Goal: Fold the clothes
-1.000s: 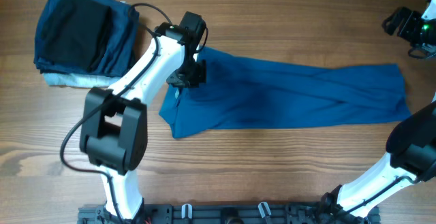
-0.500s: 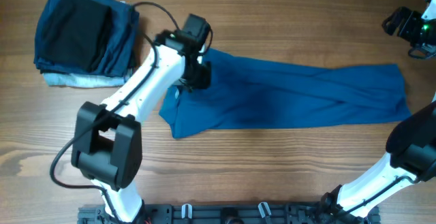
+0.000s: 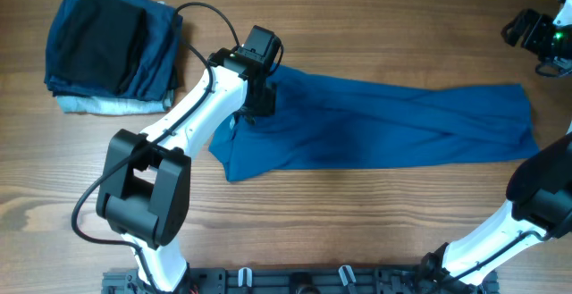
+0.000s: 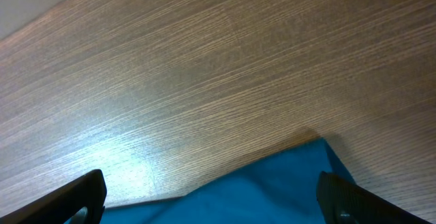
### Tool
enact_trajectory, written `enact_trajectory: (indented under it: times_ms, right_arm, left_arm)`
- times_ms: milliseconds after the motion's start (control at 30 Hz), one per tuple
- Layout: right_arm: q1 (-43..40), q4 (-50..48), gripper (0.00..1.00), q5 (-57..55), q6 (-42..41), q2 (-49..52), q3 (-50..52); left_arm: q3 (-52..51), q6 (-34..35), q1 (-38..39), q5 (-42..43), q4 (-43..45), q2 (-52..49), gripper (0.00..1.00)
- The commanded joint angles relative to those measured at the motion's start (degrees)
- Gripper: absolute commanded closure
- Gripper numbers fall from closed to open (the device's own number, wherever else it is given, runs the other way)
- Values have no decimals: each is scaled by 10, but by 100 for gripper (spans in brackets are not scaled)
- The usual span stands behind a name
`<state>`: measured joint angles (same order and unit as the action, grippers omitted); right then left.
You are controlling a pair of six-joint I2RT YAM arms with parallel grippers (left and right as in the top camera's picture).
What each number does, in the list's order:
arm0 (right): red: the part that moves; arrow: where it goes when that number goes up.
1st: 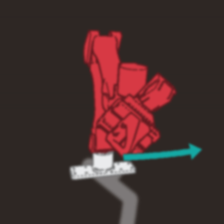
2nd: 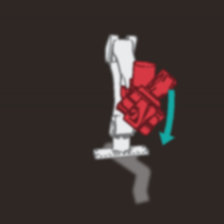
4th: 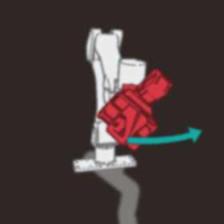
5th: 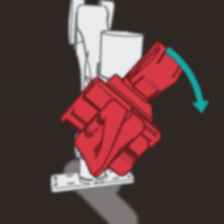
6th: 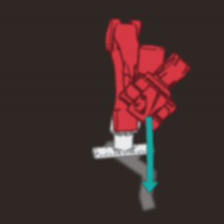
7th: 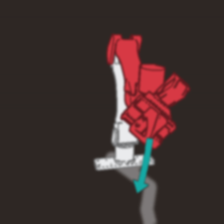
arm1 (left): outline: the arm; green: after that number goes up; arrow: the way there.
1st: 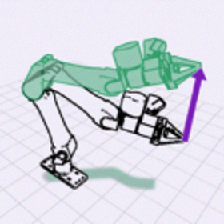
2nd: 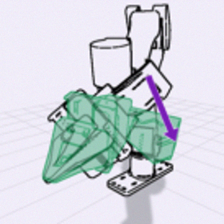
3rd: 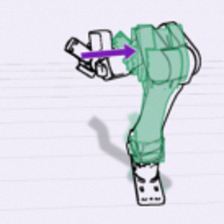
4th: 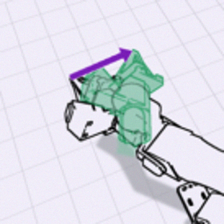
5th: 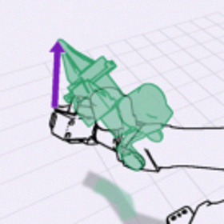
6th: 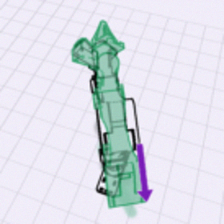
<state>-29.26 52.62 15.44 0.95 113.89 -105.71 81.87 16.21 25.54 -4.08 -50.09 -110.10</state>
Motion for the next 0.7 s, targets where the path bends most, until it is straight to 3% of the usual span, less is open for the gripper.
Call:
enact_trajectory:
  times_ms: [0,133,667]
  right_arm:
    - [2,-1,1,12,4,-6,2]
    - [2,-1,1,12,3,-6,2]
    - [2,-1,1,12,4,-6,2]
  left_arm:
    - [9,-9,-3,-21,3,3,64]
    - [9,-9,-3,-56,58,3,63]
    - [-44,10,-3,-42,51,-5,62]
